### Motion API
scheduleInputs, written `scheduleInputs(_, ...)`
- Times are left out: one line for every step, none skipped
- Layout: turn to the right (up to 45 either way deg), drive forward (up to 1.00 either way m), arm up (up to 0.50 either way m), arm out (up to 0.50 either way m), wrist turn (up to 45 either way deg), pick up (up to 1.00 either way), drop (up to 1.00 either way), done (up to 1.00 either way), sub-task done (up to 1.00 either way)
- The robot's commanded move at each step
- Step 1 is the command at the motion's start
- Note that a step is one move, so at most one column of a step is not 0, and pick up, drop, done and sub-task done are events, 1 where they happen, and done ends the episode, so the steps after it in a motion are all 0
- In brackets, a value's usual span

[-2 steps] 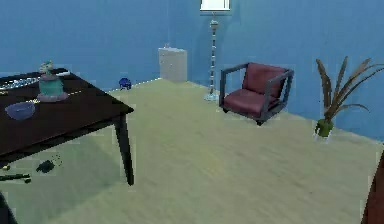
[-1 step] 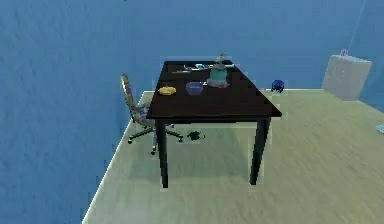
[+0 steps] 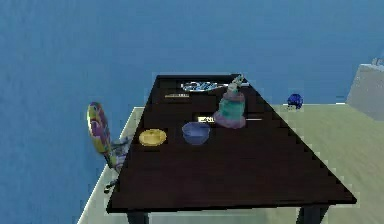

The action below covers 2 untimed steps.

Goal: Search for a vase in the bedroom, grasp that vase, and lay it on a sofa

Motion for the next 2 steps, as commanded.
scheduleInputs(-45.0,0.0,0.0,0.0,0.0,0.0,0.0,0.0,0.0)
scheduleInputs(-45.0,0.0,0.0,0.0,0.0,0.0,0.0,0.0,0.0)
